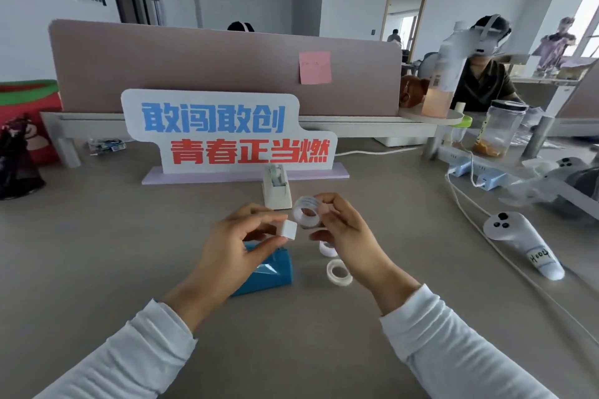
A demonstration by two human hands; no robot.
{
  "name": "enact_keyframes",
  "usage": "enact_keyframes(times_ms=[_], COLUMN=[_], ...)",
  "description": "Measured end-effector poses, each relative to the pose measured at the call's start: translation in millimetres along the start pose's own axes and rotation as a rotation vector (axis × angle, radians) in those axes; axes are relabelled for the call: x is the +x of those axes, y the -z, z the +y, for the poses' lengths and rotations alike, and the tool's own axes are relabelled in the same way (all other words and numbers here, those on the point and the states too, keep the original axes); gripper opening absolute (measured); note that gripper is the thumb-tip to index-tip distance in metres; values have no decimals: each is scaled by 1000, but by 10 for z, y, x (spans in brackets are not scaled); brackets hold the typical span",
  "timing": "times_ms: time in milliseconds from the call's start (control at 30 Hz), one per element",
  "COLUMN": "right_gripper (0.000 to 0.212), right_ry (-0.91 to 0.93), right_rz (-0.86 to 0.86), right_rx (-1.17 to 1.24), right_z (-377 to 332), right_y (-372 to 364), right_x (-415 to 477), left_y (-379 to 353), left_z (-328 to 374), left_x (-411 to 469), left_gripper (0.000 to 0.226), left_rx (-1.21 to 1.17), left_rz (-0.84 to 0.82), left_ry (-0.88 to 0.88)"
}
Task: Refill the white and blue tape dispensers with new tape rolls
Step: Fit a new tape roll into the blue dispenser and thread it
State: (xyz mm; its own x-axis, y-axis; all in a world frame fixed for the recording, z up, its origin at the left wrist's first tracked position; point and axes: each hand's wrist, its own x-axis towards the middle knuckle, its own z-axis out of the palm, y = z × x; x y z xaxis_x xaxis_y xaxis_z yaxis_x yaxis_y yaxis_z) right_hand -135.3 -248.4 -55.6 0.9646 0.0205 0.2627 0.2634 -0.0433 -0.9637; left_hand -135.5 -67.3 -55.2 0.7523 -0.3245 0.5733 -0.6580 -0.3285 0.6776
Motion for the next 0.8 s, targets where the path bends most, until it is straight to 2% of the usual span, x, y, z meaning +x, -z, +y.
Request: enact_keyframes(times_ms=[200, 400, 600, 700, 800], right_gripper=[14, 18, 32, 41, 41], right_ry=[53, 90, 176, 205, 238], right_rz=[-191, -199, -251, -213, -181], right_rx=[-14, -58, -116, -161, -141], right_z=[-49, -19, -35, -17, -3], right_y=[-379, -569, -573, -585, -596], right_x=[40, 21, 4, 6, -3], left_y=[204, 295, 295, 294, 294], left_z=[-33, -101, -142, -124, -102], left_x=[-151, -206, -212, -214, -215], left_gripper=[26, 26, 21, 25, 26], left_rx=[-76, -56, -5, 5, -7], left_rz=[136, 257, 258, 274, 299], left_ry=[103, 111, 82, 80, 90])
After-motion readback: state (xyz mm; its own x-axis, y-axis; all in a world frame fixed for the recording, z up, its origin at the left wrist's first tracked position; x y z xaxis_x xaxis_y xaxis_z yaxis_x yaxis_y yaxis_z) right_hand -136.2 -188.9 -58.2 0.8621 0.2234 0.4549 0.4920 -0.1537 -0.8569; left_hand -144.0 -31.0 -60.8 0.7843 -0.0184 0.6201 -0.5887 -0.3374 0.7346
